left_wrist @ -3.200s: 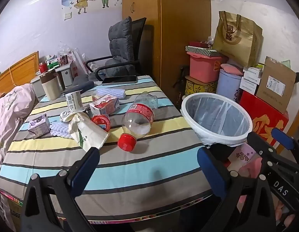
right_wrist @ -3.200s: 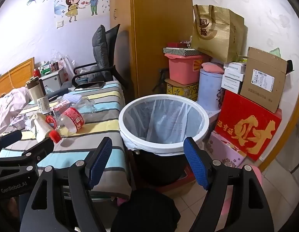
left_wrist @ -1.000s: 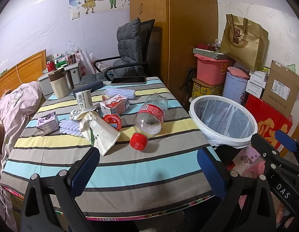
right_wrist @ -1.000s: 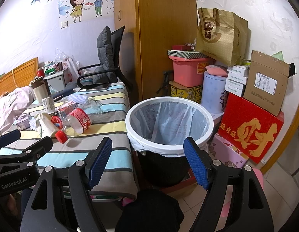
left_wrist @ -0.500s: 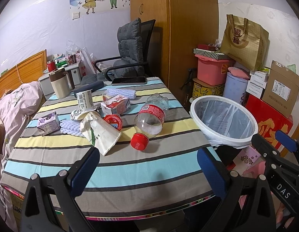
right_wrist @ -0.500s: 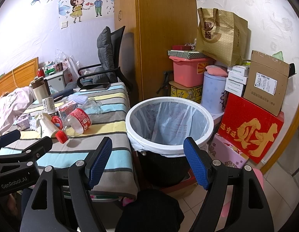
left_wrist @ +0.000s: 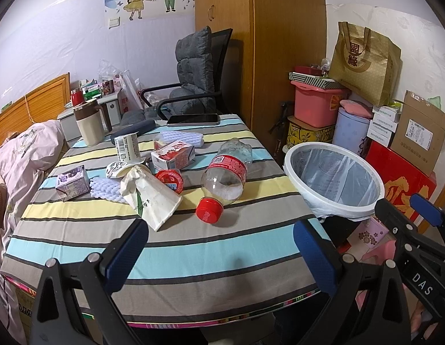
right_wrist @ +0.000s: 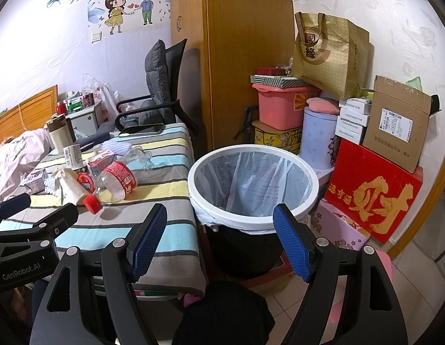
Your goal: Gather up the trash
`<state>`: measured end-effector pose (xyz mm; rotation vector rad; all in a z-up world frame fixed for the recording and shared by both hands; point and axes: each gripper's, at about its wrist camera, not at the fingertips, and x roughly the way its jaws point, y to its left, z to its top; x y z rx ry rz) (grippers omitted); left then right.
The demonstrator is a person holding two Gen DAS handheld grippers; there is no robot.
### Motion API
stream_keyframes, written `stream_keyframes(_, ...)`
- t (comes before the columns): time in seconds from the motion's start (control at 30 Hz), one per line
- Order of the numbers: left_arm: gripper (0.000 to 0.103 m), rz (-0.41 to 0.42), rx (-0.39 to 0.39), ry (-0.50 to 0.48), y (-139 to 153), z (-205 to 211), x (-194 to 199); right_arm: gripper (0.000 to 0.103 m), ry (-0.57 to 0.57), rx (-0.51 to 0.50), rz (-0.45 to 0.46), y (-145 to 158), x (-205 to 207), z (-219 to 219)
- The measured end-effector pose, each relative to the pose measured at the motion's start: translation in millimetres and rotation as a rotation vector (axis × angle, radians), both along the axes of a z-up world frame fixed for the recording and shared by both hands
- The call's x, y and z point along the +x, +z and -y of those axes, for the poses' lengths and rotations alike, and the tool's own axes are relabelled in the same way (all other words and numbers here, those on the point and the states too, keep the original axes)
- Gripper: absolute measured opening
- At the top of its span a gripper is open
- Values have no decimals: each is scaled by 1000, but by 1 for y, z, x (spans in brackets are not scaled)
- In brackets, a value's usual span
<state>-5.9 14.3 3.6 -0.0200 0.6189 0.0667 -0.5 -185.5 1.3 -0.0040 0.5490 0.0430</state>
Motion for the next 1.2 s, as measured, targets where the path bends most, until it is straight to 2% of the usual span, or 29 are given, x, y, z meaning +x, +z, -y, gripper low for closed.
stream_keyframes(0.27,102,-13,-6,-6,-3,-11,0,77,12,5,-7,1,4,-6)
stream_keyframes(0.43,102,-46,-5,23,-9,-30,4,77,50,17,-8,0,12,-19)
stream_keyframes(0.67,102,-77,-33,74,-13,-71,12,77,138,46,-45,-4,35,-48)
stream_keyframes(0.83,102,-65,-82,126,-13,-110,15,77,192,66,-69,-5,54,-73)
stream_keyframes(1.0,102,-66,-73,184,-13,-143,20,77,235,75,-86,-7,70,-94)
stream_keyframes(1.2,102,-56,-137,252,-15,-192,27,77,261,102,-162,-15,94,-111)
